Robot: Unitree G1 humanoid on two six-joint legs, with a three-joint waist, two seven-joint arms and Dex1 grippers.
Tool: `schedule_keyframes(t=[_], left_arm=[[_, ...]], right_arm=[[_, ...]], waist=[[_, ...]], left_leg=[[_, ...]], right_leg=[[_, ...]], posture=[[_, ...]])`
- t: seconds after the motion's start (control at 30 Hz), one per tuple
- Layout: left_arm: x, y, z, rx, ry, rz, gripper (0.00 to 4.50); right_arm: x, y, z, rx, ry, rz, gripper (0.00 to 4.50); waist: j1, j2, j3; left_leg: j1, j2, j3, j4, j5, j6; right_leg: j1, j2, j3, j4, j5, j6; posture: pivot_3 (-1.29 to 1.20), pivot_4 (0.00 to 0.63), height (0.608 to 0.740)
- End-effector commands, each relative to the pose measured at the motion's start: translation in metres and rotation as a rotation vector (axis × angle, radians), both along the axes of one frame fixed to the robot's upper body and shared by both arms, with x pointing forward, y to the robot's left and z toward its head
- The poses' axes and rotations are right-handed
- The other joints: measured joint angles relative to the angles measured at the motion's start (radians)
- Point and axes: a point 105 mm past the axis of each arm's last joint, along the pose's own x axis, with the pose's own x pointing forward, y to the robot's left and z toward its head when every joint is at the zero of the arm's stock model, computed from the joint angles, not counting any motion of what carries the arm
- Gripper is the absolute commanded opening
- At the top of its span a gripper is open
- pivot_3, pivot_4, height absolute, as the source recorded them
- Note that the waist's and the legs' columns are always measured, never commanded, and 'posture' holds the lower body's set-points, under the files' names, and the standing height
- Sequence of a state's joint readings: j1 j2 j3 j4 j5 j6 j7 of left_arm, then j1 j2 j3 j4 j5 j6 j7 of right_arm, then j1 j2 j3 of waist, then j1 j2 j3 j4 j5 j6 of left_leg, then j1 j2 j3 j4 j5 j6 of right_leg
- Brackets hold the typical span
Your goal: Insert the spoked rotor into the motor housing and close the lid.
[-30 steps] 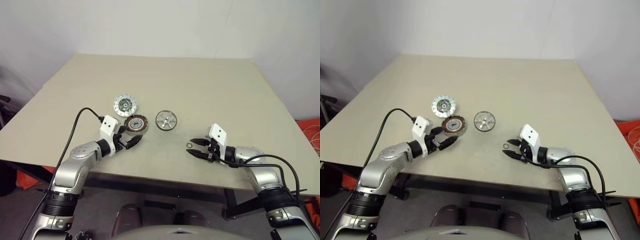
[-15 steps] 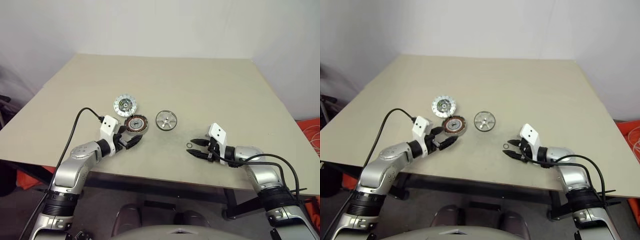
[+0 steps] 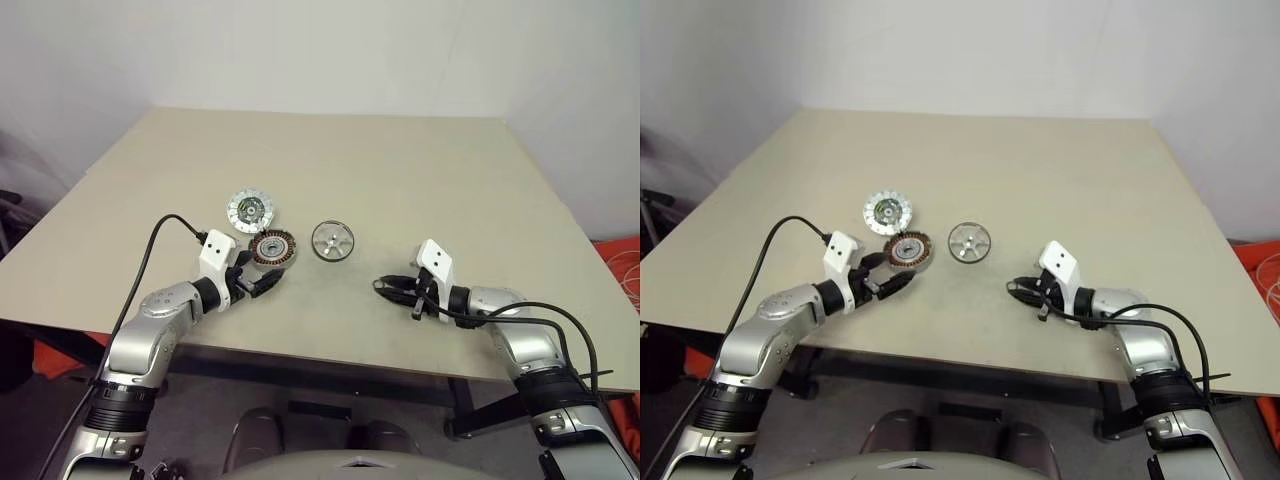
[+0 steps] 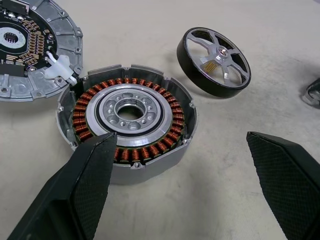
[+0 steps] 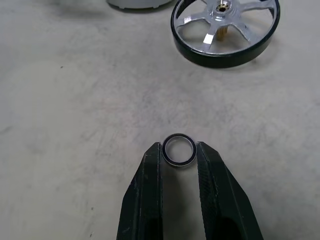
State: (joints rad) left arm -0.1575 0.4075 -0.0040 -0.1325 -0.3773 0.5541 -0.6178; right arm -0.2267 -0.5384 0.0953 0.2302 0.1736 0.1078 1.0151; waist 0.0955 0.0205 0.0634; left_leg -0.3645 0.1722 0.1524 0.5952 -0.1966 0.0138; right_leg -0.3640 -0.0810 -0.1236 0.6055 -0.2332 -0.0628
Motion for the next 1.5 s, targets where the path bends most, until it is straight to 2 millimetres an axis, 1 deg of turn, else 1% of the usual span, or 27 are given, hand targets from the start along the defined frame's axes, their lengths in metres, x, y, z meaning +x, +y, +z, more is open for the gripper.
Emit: schedule_keyframes(t=[0.03, 0.1, 0.2, 0.27, 0.3, 0.33, 0.37, 0.47, 0.53, 0.6, 0.67, 0.77, 0.9, 1.07, 1.23, 1.37, 1.5], left_arm=[[0.005, 0.002, 0.016, -0.002, -0.062, 0.004, 4.39], [0.005, 0.002, 0.016, -0.002, -0.062, 0.004, 4.39], [0.005, 0.001, 0.019, -0.015, -0.069, 0.003, 4.39], [0.006, 0.000, 0.030, -0.048, -0.092, -0.003, 4.39], [0.007, -0.001, 0.035, -0.065, -0.102, -0.005, 4.39], [0.008, -0.001, 0.039, -0.080, -0.110, -0.006, 4.39], [0.009, -0.001, 0.042, -0.088, -0.114, -0.006, 4.39], [0.012, 0.001, 0.046, -0.085, -0.120, 0.000, 4.39], [0.013, 0.003, 0.047, -0.083, -0.122, 0.006, 4.39], [0.012, 0.005, 0.046, -0.077, -0.119, 0.012, 4.39], [0.010, 0.007, 0.045, -0.071, -0.117, 0.018, 4.39], [0.008, 0.013, 0.042, -0.047, -0.115, 0.036, 4.39], [0.004, 0.023, 0.037, -0.007, -0.106, 0.059, 4.39], [0.005, 0.031, 0.031, 0.031, -0.097, 0.092, 4.39], [0.016, 0.036, 0.030, 0.027, -0.100, 0.161, 4.39], [0.031, 0.043, 0.025, 0.048, -0.084, 0.257, 4.39], [0.041, 0.045, 0.018, 0.062, -0.009, 0.345, 4.39]], right_arm=[[0.007, 0.002, 0.015, 0.009, -0.050, -0.001, 0.65], [0.011, 0.005, 0.024, 0.057, -0.051, -0.023, 0.65], [0.023, 0.016, 0.051, 0.218, -0.040, -0.086, 0.65], [0.038, 0.031, 0.089, 0.402, -0.048, -0.131, 0.65], [0.043, 0.040, 0.101, 0.453, -0.045, -0.132, 0.65], [0.046, 0.048, 0.109, 0.483, -0.040, -0.124, 0.65], [0.046, 0.055, 0.111, 0.486, -0.033, -0.112, 0.65], [0.047, 0.080, 0.106, 0.449, -0.018, -0.059, 0.65], [0.052, 0.093, 0.096, 0.399, -0.013, -0.055, 0.65], [0.053, 0.110, 0.086, 0.356, -0.010, -0.012, 0.65], [0.054, 0.122, 0.080, 0.333, -0.004, 0.013, 0.65], [0.058, 0.133, 0.069, 0.296, 0.002, 0.023, 0.65], [0.061, 0.139, 0.061, 0.278, -0.001, 0.027, 0.65], [0.063, 0.141, 0.058, 0.268, -0.009, 0.031, 0.65], [0.063, 0.137, 0.056, 0.264, -0.015, 0.022, 0.65], [0.063, 0.131, 0.057, 0.271, -0.019, 0.001, 0.65], [0.063, 0.129, 0.058, 0.274, -0.026, -0.012, 0.65]], waist=[[0.000, 0.000, 0.000], [0.000, 0.000, 0.000], [-0.004, 0.000, 0.000], [-0.005, 0.001, 0.000], [-0.007, 0.001, 0.001], [-0.007, 0.002, 0.001], [-0.005, 0.001, 0.000], [0.004, 0.000, -0.001], [0.002, 0.000, 0.000], [0.001, 0.001, 0.000], [-0.001, 0.001, 0.000], [-0.002, 0.001, 0.000], [-0.002, 0.001, 0.000], [-0.002, 0.001, 0.000], [-0.003, 0.001, 0.000], [-0.003, 0.001, 0.000], [-0.002, 0.001, 0.000]], left_leg=[[0.000, 0.000, 0.000, 0.000, 0.000, 0.000], [0.000, 0.000, 0.000, 0.000, 0.000, 0.000], [0.000, 0.000, 0.000, 0.000, 0.000, 0.000], [0.000, 0.000, 0.000, 0.000, 0.001, -0.001], [0.000, 0.001, 0.000, 0.000, 0.001, -0.002], [0.000, 0.001, 0.000, 0.000, 0.002, -0.003], [0.000, 0.001, 0.000, 0.000, 0.002, -0.004], [0.001, 0.003, 0.000, -0.001, 0.002, -0.004], [0.000, 0.002, 0.000, -0.001, 0.002, -0.004], [-0.003, 0.001, 0.000, -0.001, 0.002, -0.004], [-0.004, 0.001, 0.000, -0.001, 0.002, -0.004], [-0.005, 0.002, 0.000, -0.001, 0.002, -0.004], [-0.004, 0.002, 0.000, -0.001, 0.002, -0.004], [-0.004, 0.002, 0.000, -0.001, 0.002, -0.004], [-0.003, 0.002, 0.000, -0.001, 0.002, -0.005], [-0.003, 0.002, 0.000, -0.001, 0.002, -0.005], [-0.003, 0.002, 0.000, -0.001, 0.002, -0.005]], right_leg=[[0.000, 0.000, 0.000, 0.000, 0.000, 0.000], [0.000, 0.000, 0.000, 0.000, 0.000, 0.000], [0.000, 0.000, 0.000, 0.000, 0.000, 0.000], [-0.002, 0.000, 0.001, 0.002, 0.000, 0.000], [-0.002, 0.001, 0.001, 0.002, 0.000, -0.001], [-0.003, 0.001, 0.002, 0.003, 0.001, -0.002], [-0.004, 0.002, 0.002, 0.003, 0.002, -0.003], [-0.002, 0.003, 0.002, 0.002, 0.002, -0.004], [-0.002, 0.003, 0.002, 0.002, 0.003, -0.006], [-0.005, 0.003, 0.003, 0.002, 0.005, -0.008], [-0.006, 0.003, 0.003, 0.002, 0.005, -0.009], [-0.007, 0.004, 0.003, 0.002, 0.005, -0.009], [-0.006, 0.004, 0.003, 0.002, 0.005, -0.009], [-0.006, 0.004, 0.003, 0.002, 0.005, -0.009], [-0.006, 0.004, 0.003, 0.003, 0.005, -0.009], [-0.005, 0.004, 0.003, 0.003, 0.005, -0.009], [-0.006, 0.004, 0.003, 0.003, 0.005, -0.009]], posture=[[0.00, 0.000, 0.740], [0.00, 0.000, 0.740], [0.00, 0.000, 0.740], [0.00, 0.000, 0.740], [0.00, 0.000, 0.740], [0.00, 0.000, 0.740], [0.00, 0.000, 0.740], [0.00, 0.000, 0.740], [0.00, 0.000, 0.740], [0.00, 0.000, 0.740], [0.00, 0.000, 0.740], [0.00, 0.000, 0.740], [0.00, 0.000, 0.740], [0.00, 0.000, 0.740], [0.00, 0.000, 0.740], [0.00, 0.000, 0.740], [0.00, 0.000, 0.740]])
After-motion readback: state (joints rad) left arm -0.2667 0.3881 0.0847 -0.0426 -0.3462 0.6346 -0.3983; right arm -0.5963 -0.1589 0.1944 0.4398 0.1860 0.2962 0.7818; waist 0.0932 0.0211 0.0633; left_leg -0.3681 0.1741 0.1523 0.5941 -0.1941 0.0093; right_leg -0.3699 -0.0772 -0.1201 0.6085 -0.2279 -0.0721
